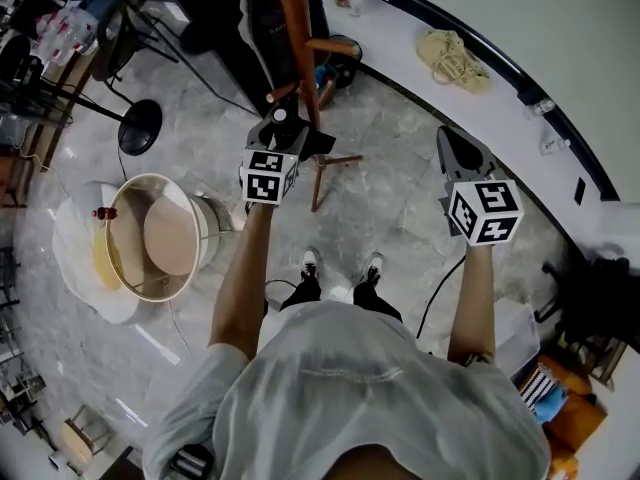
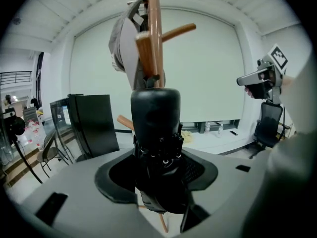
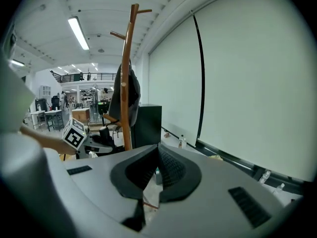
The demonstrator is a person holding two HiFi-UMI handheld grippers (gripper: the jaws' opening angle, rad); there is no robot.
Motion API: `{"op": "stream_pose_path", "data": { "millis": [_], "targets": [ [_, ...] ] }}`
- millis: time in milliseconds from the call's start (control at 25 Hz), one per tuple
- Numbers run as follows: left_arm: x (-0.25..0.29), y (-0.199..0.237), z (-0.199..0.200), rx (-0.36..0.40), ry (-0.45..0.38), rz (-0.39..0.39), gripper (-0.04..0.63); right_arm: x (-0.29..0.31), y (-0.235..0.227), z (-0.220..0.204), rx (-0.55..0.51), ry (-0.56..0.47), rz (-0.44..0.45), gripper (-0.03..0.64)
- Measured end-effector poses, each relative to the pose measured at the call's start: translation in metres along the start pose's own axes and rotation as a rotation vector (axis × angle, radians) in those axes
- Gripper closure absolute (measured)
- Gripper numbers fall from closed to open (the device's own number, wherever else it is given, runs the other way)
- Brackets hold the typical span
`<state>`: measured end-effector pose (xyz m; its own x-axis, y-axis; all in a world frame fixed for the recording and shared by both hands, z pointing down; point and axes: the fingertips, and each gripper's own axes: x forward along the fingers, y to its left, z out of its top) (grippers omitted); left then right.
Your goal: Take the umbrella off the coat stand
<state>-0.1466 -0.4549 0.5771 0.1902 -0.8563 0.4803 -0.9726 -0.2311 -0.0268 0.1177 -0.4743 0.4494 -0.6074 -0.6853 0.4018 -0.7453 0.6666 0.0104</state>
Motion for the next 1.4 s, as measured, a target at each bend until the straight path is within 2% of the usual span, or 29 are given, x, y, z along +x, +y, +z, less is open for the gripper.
{"op": "stream_pose_path", "data": {
  "millis": [400, 640, 1120, 1400],
  "targets": [
    [-0.096, 0.019, 0.054, 0.032, -0.11, 0.102, 0.357, -0.002, 0.041, 0.075, -0.105, -0.137, 0.09, 0.595],
    [-0.15, 0.034, 0.091, 0.044, -0.195, 0.166, 0.357, -0.002, 0.062, 0.106, -0.151, -0.203, 0.12, 0.595],
    [-0.231, 0.05, 0.123, 0.035, -0.296, 0.244, 0.359, 0.002, 0.093, 0.133, -0.19, -0.233, 0.172, 0.595],
    [-0.249, 0.049, 0.125, 0.046, -0.307, 0.262, 0.359, 0.005, 0.107, 0.134, -0.218, -0.219, 0.195, 0.595]
  ]
}}
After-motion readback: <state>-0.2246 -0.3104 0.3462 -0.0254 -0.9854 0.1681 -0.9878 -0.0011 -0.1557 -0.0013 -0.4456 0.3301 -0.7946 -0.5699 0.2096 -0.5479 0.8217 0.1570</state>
